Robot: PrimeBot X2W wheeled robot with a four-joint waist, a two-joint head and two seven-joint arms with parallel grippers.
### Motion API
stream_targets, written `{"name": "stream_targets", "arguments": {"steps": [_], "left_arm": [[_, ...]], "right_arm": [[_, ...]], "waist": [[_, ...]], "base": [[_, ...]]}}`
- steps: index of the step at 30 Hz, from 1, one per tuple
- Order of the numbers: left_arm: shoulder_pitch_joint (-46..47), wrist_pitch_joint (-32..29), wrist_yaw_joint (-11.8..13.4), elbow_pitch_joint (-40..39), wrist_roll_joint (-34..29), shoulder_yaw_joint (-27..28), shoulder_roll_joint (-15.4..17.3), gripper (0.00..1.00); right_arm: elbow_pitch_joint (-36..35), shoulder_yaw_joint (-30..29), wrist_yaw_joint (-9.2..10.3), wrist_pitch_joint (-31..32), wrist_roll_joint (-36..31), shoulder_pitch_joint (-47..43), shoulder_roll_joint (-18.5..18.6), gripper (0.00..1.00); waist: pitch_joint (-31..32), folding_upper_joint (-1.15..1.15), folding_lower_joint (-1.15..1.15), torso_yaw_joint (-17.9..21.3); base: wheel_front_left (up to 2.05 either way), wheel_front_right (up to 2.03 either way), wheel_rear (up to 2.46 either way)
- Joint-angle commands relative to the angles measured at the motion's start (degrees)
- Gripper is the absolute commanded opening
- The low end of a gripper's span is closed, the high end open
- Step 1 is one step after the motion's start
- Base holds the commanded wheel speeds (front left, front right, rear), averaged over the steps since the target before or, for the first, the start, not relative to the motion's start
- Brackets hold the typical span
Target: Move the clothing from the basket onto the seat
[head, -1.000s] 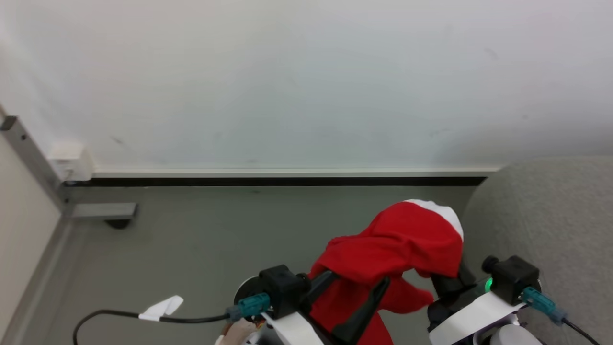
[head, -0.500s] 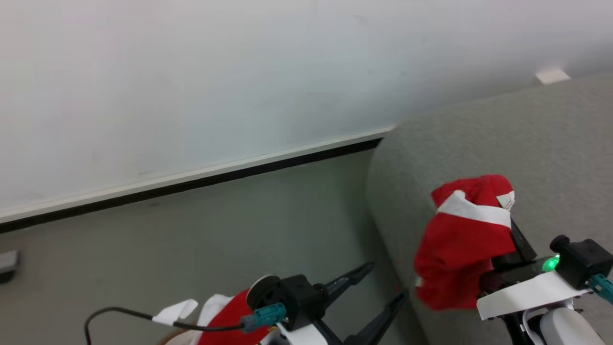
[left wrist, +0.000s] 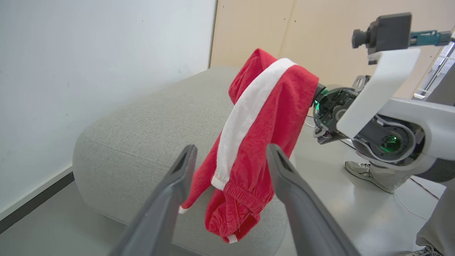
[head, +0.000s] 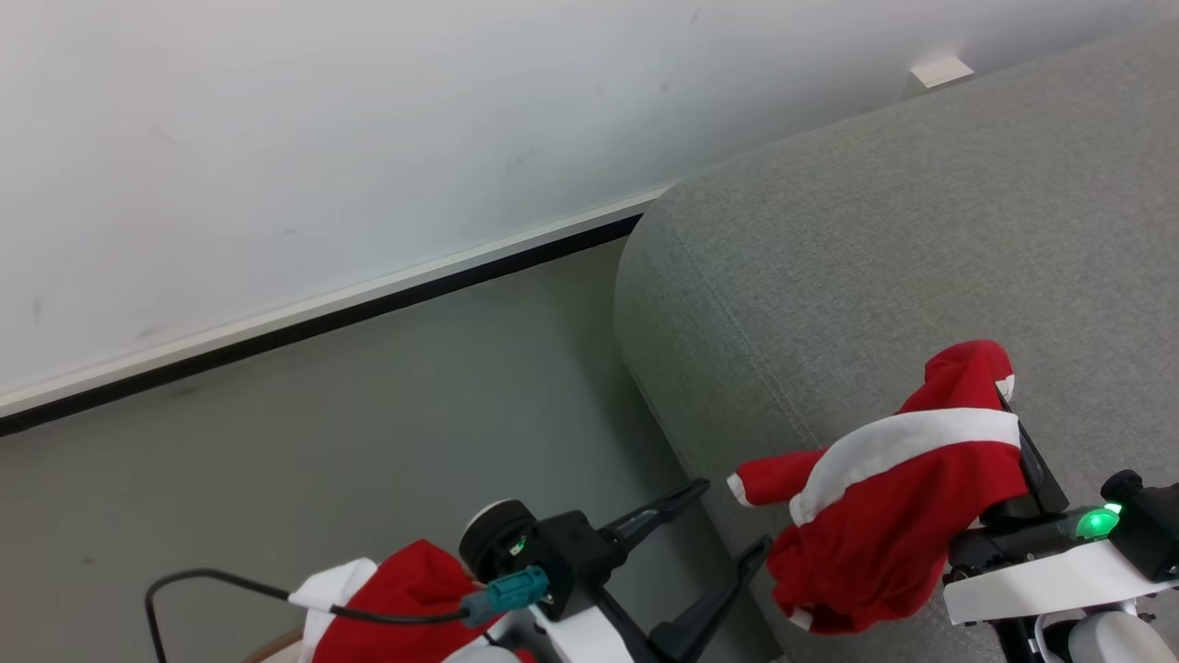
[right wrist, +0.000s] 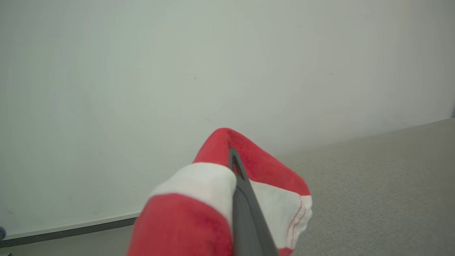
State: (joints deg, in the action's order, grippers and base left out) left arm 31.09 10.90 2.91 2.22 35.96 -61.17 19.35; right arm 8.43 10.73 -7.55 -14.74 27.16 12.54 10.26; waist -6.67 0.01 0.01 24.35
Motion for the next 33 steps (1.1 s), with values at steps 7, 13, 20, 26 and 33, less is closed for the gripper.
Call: {"name": "stream_targets", "arguments": {"steps": [7,13,20,26,33], "left_arm": [[1.4,-0.1,-0.3,0.2,-0.7,0.2,0.6,1.00],[3.7,-0.6,-0.7,-0.7,-2.0,0.3,1.7,1.00],[7.5,-1.6,-1.7,-2.4,-3.5,0.7,3.1,1.00],[11.4,-2.6,-2.8,-3.5,-4.6,0.9,3.4,1.00],[14.9,-2.6,-3.5,-3.9,-5.7,1.8,4.2,1.00]], "right_arm": [[-1.5,-0.3,0.13,0.8,-0.8,1.9,0.2,0.00],[-2.5,-3.7,0.13,3.8,-3.2,9.2,1.9,0.00],[-4.8,-11.0,0.13,11.7,-8.7,22.3,5.6,0.00],[-3.7,-17.5,0.13,16.3,-10.2,33.5,10.3,0.00],[5.9,-24.9,0.13,17.8,-10.6,43.3,18.2,0.00]], "waist": [[-1.4,-0.01,-0.01,-2.2],[-5.6,-0.01,-0.01,-4.8],[-13.5,-0.01,-0.01,-8.7],[-20.9,-0.01,-0.01,-13.0],[-28.3,-0.01,-0.01,-17.9]], "base": [[0.00,0.00,0.00],[0.00,0.00,0.00],[0.00,0.00,0.00],[0.00,0.00,0.00],[0.00,0.00,0.00]]}}
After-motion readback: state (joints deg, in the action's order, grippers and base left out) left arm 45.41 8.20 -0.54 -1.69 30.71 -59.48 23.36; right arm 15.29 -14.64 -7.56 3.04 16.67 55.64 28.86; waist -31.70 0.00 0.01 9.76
